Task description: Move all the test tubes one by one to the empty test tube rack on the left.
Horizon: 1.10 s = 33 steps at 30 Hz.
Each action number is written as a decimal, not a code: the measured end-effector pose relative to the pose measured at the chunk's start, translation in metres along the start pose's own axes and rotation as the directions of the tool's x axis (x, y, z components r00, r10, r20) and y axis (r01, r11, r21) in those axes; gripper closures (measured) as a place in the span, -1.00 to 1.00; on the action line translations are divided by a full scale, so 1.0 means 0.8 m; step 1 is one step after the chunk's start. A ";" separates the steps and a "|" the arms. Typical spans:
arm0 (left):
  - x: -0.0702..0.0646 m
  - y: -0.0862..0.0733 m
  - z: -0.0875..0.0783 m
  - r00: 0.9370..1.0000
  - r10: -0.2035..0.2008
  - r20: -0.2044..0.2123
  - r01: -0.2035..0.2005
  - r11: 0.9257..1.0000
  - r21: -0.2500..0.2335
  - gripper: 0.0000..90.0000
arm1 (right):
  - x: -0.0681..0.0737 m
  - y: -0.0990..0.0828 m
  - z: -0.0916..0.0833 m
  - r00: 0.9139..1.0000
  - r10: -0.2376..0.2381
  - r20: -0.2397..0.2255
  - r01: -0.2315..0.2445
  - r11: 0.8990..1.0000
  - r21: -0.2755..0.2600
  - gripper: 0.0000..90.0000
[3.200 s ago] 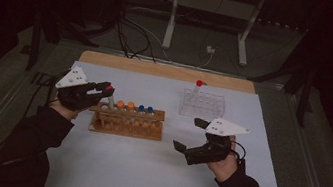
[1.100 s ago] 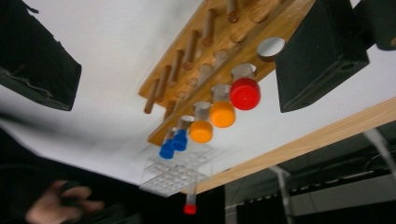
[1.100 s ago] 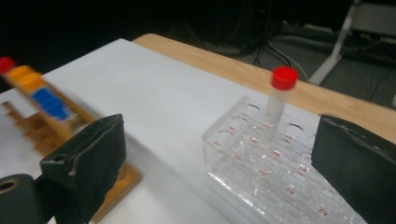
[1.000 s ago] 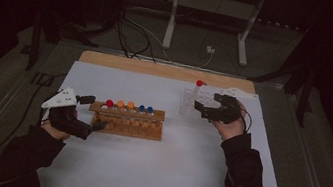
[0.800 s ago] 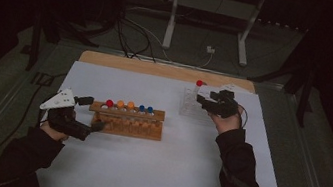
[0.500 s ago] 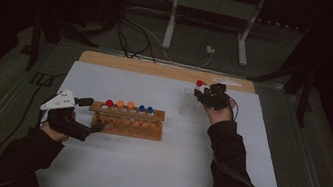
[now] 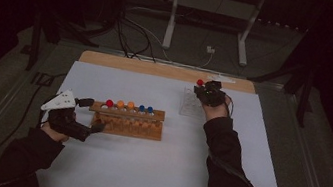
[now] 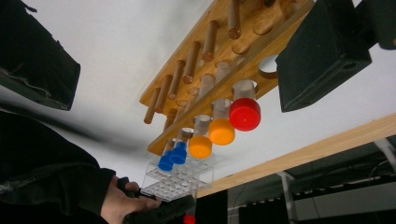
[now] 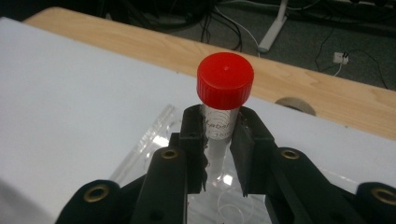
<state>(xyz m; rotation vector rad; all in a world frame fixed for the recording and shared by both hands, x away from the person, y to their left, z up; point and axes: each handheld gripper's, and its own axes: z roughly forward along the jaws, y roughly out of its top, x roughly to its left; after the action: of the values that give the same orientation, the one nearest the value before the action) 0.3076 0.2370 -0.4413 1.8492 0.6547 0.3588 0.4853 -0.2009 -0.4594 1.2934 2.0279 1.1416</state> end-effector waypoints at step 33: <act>-0.065 0.052 0.019 0.992 0.041 0.116 -0.040 0.999 -0.016 -0.98 | 0.128 -0.026 -0.190 0.871 -0.303 -0.387 0.281 0.953 -0.114 0.67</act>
<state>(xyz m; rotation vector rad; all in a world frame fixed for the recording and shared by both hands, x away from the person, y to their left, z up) 0.2852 0.1835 -0.4050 1.8576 0.5343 0.2790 0.3162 -0.1731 -0.3907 0.7246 2.3622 1.3858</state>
